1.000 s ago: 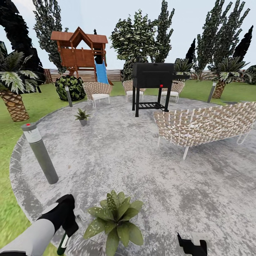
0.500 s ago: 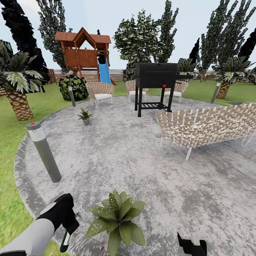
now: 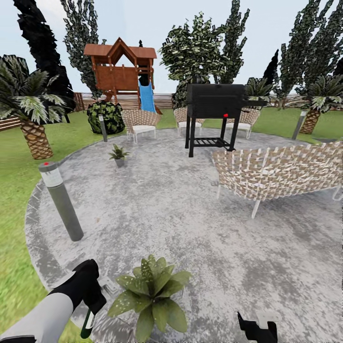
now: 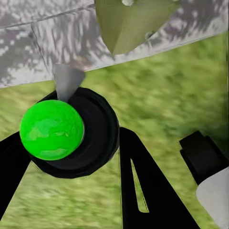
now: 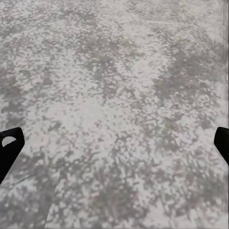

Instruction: Pick up the pesticide atomizer in the garden and spray insectifuge to fully cover both potted plants in the garden.

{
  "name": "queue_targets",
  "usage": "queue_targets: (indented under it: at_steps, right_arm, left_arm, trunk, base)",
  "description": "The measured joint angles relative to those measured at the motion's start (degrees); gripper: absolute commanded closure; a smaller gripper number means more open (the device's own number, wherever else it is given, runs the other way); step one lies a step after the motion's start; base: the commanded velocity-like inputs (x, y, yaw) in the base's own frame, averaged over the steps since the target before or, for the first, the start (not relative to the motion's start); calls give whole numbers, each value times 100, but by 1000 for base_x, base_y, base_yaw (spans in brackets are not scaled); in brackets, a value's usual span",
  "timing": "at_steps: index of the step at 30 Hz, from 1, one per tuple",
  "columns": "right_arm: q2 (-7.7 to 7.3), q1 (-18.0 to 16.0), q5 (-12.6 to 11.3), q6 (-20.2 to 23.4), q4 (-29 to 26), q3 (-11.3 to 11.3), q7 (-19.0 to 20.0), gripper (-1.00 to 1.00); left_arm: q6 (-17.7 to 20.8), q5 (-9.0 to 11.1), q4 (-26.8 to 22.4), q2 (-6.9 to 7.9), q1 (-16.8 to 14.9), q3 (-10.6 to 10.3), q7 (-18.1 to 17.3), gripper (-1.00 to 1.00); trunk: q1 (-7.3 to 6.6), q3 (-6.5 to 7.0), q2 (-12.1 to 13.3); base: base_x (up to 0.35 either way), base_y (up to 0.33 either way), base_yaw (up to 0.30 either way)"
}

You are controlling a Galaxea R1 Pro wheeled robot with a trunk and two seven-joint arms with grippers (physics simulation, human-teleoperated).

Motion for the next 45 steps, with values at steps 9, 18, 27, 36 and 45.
queue_targets:
  at_steps: [9,18,27,36,45]
  right_arm:
    - [9,0,3,4,-1,-1,0,-100]
    - [9,0,4,4,-1,0,0,-100]
    - [9,0,0,0,0,-3,0,-100]
    - [10,0,2,3,0,-1,0,-100]
    - [9,0,3,4,-1,-1,-1,-100]
  left_arm:
    - [5,-1,-37,-5,0,10,21,100]
    - [13,-3,-41,-7,0,-10,37,100]
    - [11,3,-39,-16,0,-8,52,100]
    - [13,-8,-41,-10,1,-6,58,100]
    - [22,-7,-49,-13,0,-11,50,100]
  trunk:
    - [0,0,0]
    - [-4,0,0]
    - [-1,0,1]
    - [1,0,0]
    - [0,0,0]
  base:
    - [-111,-17,128]
    - [166,0,212]
    - [244,-128,5]
    - [-77,-206,93]
    - [-7,-6,275]
